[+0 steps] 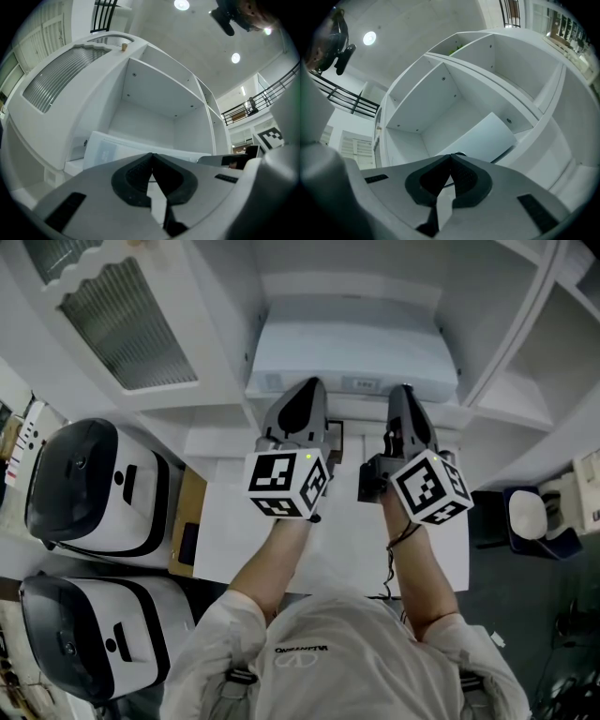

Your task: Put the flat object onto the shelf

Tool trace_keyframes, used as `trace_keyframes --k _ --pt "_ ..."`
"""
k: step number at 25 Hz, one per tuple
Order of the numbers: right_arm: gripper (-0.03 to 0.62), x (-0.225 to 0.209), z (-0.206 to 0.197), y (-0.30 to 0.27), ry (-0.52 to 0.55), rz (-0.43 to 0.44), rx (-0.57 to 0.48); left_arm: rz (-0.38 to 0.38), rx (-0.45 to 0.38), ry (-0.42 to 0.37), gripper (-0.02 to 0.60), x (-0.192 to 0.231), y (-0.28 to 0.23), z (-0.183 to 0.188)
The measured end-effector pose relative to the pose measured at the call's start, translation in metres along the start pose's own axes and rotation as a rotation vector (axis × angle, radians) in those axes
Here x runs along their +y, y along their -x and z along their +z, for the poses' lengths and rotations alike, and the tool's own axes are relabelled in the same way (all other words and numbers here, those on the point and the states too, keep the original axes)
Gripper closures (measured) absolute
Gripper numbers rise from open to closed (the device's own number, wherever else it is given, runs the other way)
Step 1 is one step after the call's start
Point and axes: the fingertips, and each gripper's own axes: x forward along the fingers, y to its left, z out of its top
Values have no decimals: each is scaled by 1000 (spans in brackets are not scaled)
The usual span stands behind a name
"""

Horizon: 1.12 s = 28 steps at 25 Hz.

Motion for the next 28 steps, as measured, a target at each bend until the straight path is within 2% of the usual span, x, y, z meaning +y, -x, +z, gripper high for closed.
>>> trace_keyframes --k 9,14,19,23,28 --pt "583 -4 4 13 -2 -22 -12 -14 -39 25 577 0 11 4" --pt "583 -13 8 39 50 -45 -25 -38 -100 -6 577 0 39 15" --pt "583 -24 15 71 128 -67 -48 -75 -153 -94 577 0 73 21" --pt "583 -27 21 98 206 -38 -73 -88 -152 -130 577 4 94 9" --pt "583 -42 17 126 248 -32 -60 -51 -90 -137 577 18 116 -20"
